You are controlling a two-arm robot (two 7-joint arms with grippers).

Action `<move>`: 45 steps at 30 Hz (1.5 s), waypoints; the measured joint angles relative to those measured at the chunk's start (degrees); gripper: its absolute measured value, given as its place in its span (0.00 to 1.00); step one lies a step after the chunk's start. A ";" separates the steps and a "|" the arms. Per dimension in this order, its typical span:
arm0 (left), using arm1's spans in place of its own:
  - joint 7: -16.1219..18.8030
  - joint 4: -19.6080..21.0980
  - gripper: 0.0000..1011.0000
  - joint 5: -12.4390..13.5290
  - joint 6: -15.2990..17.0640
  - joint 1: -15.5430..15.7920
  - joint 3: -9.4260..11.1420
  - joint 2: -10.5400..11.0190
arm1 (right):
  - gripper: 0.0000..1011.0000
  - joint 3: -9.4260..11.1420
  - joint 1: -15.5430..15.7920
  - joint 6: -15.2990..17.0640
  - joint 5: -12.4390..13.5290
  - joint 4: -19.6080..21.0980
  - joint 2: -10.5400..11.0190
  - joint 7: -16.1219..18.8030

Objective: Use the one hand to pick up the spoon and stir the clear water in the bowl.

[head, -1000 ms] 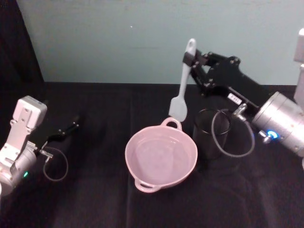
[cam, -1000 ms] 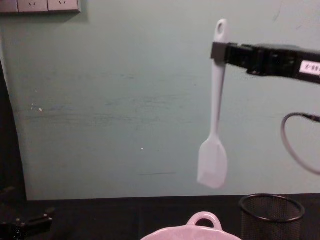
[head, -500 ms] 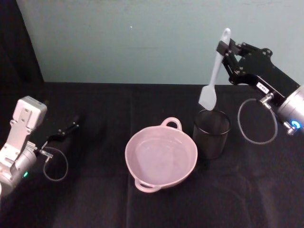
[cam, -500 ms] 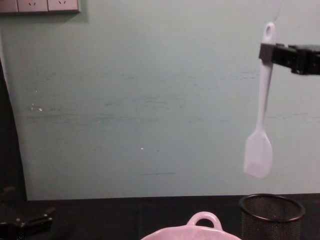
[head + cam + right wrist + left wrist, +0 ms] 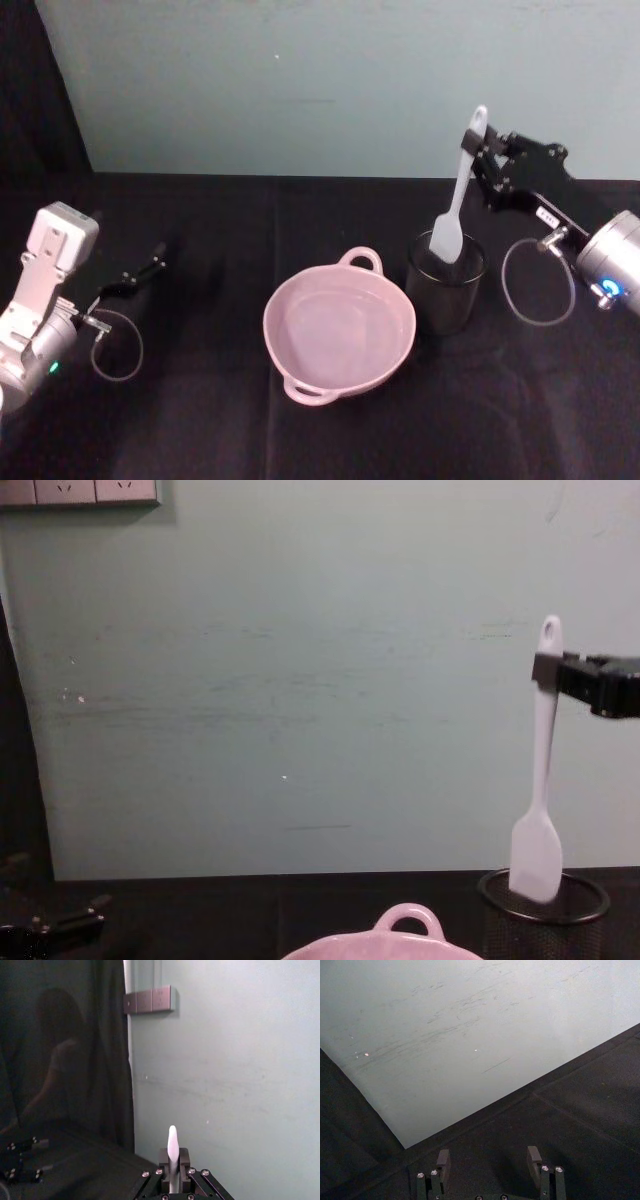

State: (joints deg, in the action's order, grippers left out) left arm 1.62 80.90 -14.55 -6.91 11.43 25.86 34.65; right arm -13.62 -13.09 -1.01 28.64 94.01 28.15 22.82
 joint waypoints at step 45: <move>0.00 0.00 0.99 0.00 0.00 0.00 0.00 0.00 | 0.12 1.28 -2.72 9.49 22.80 -16.41 -2.68 3.88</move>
State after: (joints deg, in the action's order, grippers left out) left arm 1.62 80.90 -14.55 -6.91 11.43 25.86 34.65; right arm -12.35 -15.81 8.49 51.44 77.60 25.47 26.69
